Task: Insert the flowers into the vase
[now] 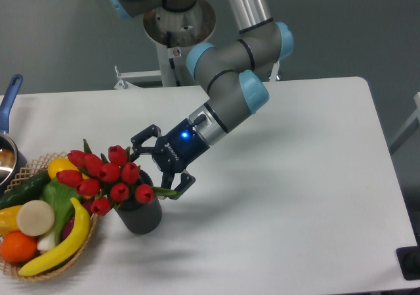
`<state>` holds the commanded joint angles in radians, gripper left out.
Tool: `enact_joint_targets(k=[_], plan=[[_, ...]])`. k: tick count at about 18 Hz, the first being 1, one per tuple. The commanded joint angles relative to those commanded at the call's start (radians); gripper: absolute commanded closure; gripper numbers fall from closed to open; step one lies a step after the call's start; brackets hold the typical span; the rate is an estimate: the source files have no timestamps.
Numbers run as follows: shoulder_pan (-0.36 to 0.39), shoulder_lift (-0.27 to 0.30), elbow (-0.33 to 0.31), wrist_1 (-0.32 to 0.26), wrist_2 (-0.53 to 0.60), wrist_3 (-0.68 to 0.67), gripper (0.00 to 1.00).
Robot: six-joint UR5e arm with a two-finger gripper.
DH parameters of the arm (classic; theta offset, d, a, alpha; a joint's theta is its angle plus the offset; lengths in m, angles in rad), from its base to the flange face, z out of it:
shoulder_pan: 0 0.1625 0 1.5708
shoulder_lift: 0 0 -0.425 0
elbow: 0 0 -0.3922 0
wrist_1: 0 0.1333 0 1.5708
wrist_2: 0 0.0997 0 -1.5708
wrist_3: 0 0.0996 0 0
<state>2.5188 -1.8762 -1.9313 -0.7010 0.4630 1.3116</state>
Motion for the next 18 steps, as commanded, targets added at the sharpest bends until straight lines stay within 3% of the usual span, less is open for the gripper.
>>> enact_joint_targets(k=[5,8,11,12,14,16,18], plan=[[0.005,0.084,-0.003,-0.002,0.161,-0.002,0.0],[0.05,0.115,0.009,0.002,0.25,0.005,0.0],[0.162,0.135,0.055,0.0,0.281,0.005,0.0],[0.236,0.137,0.09,0.0,0.336,0.003,0.0],[0.29,0.138,0.116,0.0,0.377,0.002,0.0],[0.4,0.138,0.156,-0.002,0.417,0.009,0.0],[0.442,0.147,0.181,-0.003,0.437,0.011,0.0]])
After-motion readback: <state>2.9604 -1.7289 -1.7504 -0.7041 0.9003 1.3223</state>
